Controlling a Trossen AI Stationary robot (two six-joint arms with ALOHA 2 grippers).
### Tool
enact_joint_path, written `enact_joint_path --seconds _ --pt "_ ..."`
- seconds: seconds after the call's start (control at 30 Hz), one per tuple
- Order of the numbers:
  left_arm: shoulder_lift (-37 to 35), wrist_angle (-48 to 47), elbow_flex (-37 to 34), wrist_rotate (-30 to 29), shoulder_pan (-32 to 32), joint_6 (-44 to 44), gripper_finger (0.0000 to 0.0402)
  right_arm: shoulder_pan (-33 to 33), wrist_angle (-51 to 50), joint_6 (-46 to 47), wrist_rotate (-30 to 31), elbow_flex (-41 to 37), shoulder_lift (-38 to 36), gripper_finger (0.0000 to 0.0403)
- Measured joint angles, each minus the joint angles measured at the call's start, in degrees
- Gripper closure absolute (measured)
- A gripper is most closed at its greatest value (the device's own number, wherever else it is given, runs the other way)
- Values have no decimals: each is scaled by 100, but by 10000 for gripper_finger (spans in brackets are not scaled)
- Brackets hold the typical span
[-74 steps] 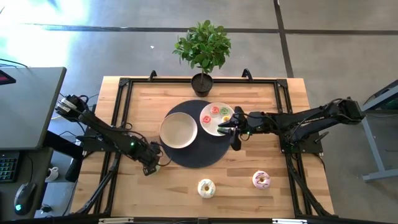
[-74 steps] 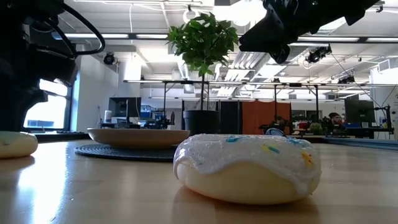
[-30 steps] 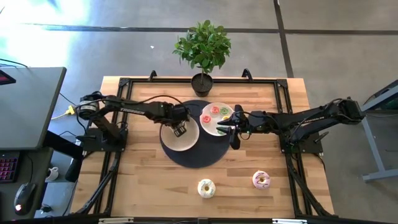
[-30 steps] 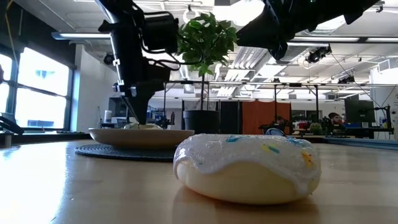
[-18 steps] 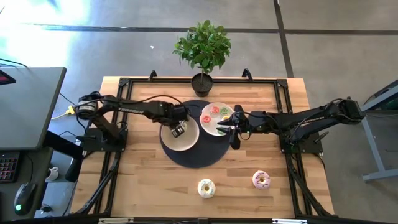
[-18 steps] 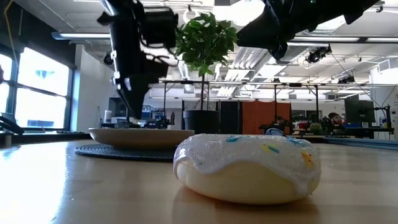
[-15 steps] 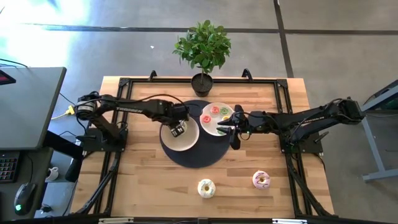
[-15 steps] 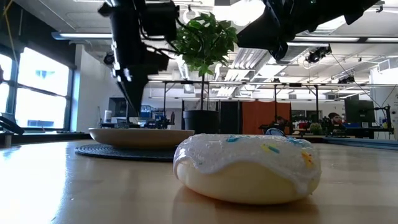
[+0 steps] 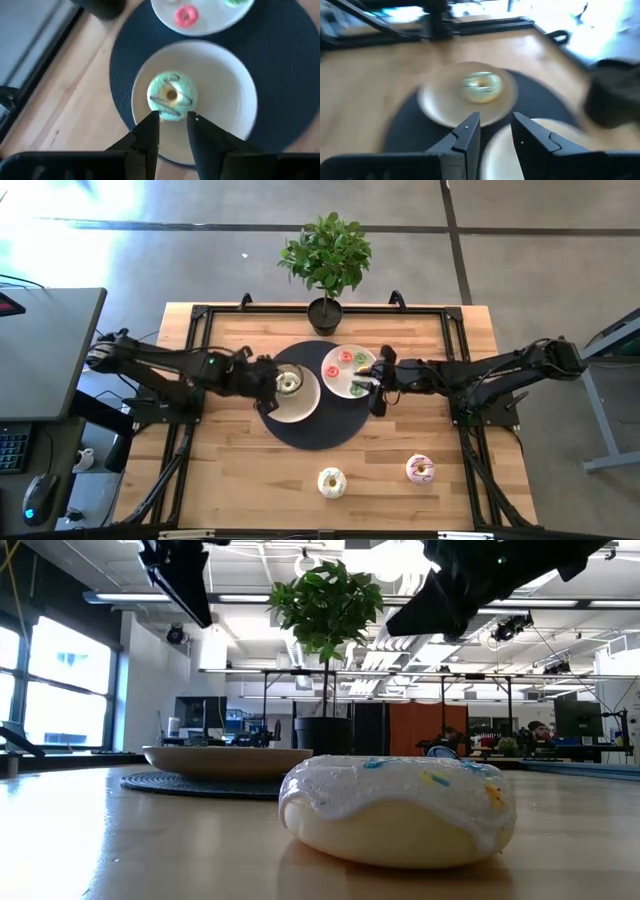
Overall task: Pick & Place donuts
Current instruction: Put the big purple donut on the left white plate
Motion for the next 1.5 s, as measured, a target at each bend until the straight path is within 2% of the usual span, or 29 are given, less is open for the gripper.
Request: enact_joint_path --seconds 0.1,0.2,0.37,0.63,1.0,1.2,1.33,1.5 --pt "-83 -94 -272 -388 -342 -419 305 -70 -2 -360 392 1 0 295" --pt "-88 7 -527 -532 -562 -747 305 -103 -111 69 326 2 0 295" --pt "-85 -12 -900 -480 -787 -1144 305 27 -583 278 -989 0 0 295" --pt "-85 67 -1060 -512 -776 -1477 305 642 -1205 1021 -1879 2 -111 277" --pt "-83 807 -1060 -550 -776 -1385 305 1582 -3272 2334 -1977 2 -109 204" --pt "-83 943 -1060 -576 -774 -1428 305 2439 -4225 2954 -2274 2 -109 190" --pt "-83 1170 -1060 -582 -774 -1424 305 2995 -4391 3155 -2112 -31 -105 194" --pt "-83 1202 -1060 -701 -775 -1411 305 3549 -3897 3498 -1843 -419 -103 198"
